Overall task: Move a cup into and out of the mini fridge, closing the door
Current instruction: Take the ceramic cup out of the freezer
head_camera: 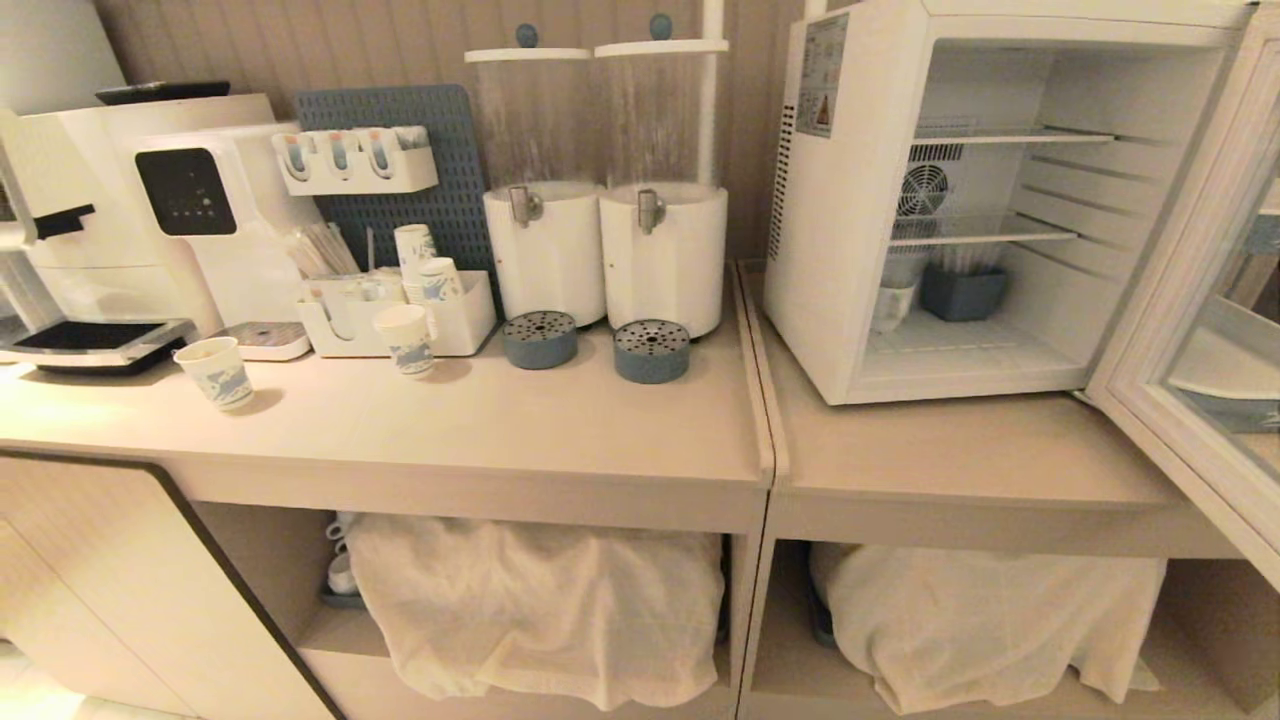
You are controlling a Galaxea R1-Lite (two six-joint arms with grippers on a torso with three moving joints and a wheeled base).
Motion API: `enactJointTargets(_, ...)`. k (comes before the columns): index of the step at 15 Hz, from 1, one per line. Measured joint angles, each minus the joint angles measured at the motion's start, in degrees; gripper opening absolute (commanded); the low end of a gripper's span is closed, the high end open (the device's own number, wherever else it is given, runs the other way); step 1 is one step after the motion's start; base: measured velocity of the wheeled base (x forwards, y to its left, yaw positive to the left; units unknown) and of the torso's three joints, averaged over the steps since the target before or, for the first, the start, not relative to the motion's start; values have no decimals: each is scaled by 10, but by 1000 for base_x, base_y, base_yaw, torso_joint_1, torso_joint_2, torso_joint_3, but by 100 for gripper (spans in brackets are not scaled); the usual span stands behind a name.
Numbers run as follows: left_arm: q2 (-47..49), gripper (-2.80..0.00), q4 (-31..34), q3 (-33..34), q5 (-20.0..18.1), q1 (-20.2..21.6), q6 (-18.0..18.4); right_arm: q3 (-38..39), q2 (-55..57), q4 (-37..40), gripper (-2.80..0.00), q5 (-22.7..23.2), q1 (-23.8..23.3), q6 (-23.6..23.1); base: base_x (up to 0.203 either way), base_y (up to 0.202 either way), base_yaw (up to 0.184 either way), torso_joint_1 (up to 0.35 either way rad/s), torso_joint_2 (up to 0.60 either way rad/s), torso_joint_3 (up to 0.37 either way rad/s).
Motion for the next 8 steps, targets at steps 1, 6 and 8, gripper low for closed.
enactJointTargets(1,0,-280,0,0,0,0,0,0,0,0,-280,0,0,0,0,188,0,0,5,0)
enactJointTargets(6,0,-280,0,0,0,1,-1,0,0,0,-280,-1,0,0,0,57,2,1,1,2)
enactJointTargets(8,0,-280,0,0,0,-1,0,0,0,0,-280,0,0,0,0,0,0,0,0,0)
